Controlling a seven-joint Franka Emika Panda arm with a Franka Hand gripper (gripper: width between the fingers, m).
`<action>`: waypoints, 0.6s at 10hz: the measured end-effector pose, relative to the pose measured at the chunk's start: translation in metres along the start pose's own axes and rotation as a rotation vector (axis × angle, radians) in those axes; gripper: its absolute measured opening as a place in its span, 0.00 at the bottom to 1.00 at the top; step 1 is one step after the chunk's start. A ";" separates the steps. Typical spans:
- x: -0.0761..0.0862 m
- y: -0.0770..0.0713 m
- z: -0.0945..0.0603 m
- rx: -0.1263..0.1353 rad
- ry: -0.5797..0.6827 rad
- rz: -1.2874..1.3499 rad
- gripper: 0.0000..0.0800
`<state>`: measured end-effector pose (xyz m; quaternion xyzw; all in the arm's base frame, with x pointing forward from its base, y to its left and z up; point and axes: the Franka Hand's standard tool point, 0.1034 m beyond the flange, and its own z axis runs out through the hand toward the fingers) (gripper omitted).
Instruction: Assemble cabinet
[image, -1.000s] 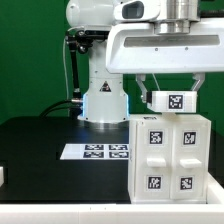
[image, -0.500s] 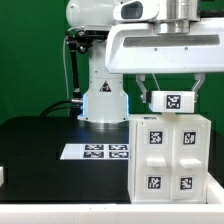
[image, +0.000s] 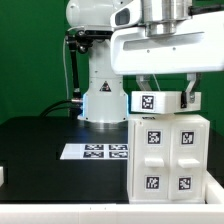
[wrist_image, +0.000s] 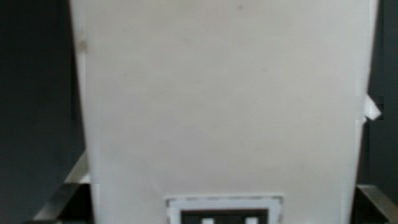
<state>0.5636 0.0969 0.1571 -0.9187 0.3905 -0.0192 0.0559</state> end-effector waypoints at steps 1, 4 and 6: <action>-0.001 0.000 0.000 0.001 -0.001 0.052 0.69; 0.000 -0.001 0.001 0.002 -0.002 0.381 0.69; -0.001 -0.004 0.002 0.036 -0.004 0.694 0.69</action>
Offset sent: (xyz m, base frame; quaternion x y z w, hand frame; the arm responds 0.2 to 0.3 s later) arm 0.0025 -0.0180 -0.0028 -0.0517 0.0059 0.3492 0.9356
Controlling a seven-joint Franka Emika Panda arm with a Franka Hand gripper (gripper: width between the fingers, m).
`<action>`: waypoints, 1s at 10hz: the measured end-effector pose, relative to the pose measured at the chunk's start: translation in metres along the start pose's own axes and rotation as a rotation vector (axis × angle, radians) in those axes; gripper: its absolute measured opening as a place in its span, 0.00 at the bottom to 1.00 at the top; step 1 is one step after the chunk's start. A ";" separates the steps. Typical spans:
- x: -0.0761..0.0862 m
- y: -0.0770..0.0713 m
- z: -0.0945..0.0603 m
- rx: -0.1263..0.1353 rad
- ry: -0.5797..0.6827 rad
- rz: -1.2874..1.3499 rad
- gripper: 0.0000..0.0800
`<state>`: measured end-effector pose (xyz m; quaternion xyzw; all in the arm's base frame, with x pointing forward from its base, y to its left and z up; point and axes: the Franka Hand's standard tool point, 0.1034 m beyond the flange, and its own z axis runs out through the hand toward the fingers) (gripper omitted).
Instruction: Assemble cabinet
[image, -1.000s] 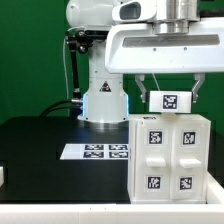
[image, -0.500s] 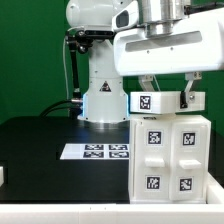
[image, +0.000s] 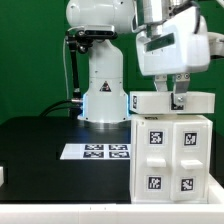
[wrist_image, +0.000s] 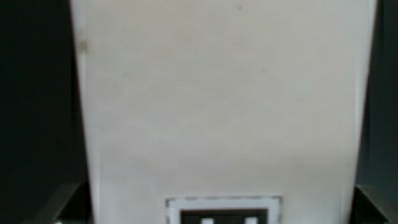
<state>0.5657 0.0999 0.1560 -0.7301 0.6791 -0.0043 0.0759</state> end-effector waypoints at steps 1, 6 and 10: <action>0.000 -0.001 0.001 0.023 -0.013 0.163 0.69; -0.002 -0.003 0.002 0.041 -0.023 0.286 0.80; -0.012 -0.012 -0.029 0.027 -0.059 0.142 0.81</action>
Offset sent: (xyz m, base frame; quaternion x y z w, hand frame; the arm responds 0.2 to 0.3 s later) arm 0.0000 0.0000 0.0000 0.0000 0.0000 0.1296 0.9916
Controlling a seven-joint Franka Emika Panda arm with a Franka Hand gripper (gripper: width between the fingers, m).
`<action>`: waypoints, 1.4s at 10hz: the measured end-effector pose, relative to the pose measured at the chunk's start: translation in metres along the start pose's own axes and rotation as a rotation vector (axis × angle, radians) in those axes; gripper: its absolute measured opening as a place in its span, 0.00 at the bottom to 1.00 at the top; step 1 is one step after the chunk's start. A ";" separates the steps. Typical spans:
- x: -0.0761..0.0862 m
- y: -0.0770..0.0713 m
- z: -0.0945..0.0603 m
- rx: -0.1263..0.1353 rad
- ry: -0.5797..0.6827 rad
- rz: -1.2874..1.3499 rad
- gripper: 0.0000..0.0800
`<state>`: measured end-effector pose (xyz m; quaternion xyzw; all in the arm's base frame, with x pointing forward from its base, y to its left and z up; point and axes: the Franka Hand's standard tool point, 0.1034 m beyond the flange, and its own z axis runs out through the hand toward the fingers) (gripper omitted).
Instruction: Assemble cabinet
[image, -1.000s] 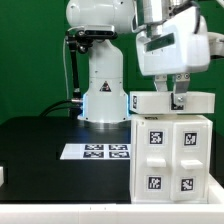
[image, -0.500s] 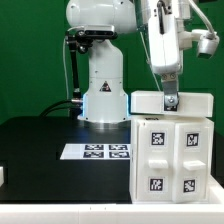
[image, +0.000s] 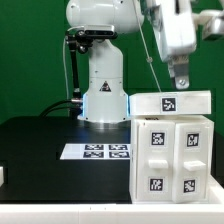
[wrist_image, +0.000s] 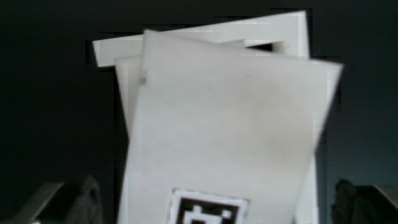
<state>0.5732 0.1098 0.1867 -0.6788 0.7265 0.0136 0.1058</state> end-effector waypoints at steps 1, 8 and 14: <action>0.001 0.001 0.004 -0.002 0.004 -0.017 0.81; -0.015 0.006 0.000 -0.052 -0.018 -0.769 0.81; -0.011 0.005 0.000 -0.093 -0.012 -1.553 0.81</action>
Offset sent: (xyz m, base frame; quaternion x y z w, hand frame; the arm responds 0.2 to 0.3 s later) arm 0.0000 0.0000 0.0000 0.0000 0.0000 -0.0650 0.9979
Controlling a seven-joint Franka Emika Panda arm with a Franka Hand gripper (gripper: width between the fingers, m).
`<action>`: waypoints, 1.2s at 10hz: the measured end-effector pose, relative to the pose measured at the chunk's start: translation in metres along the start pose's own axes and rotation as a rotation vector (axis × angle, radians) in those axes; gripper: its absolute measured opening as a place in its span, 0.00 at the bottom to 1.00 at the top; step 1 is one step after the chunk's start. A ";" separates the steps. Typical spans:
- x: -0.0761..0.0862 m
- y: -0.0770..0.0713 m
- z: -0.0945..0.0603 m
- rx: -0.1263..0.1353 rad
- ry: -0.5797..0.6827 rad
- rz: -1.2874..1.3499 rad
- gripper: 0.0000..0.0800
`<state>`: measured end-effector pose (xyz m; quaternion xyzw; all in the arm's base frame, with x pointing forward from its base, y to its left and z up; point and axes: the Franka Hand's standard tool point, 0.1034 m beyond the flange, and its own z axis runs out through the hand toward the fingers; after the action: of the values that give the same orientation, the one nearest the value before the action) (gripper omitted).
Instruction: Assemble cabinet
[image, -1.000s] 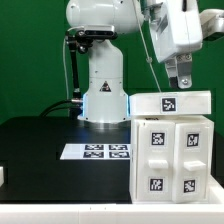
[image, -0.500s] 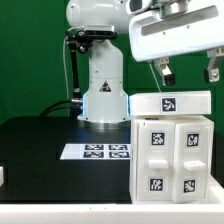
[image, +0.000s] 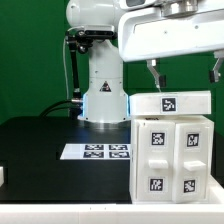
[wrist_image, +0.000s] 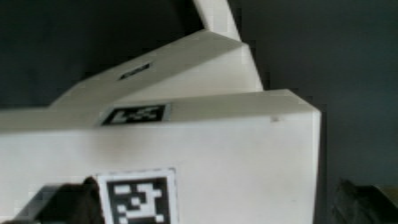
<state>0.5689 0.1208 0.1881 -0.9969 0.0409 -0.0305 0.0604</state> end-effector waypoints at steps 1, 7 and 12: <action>0.001 -0.001 -0.001 -0.016 -0.011 -0.171 0.81; 0.002 0.007 0.001 -0.057 -0.028 -0.705 0.81; -0.001 0.009 0.007 -0.094 -0.076 -1.031 0.81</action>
Offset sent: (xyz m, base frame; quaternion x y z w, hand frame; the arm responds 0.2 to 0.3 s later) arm 0.0000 0.0000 0.0000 0.0000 0.0000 -0.1938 0.9810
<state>0.5679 0.1132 0.1801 -0.8895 -0.4565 -0.0180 -0.0061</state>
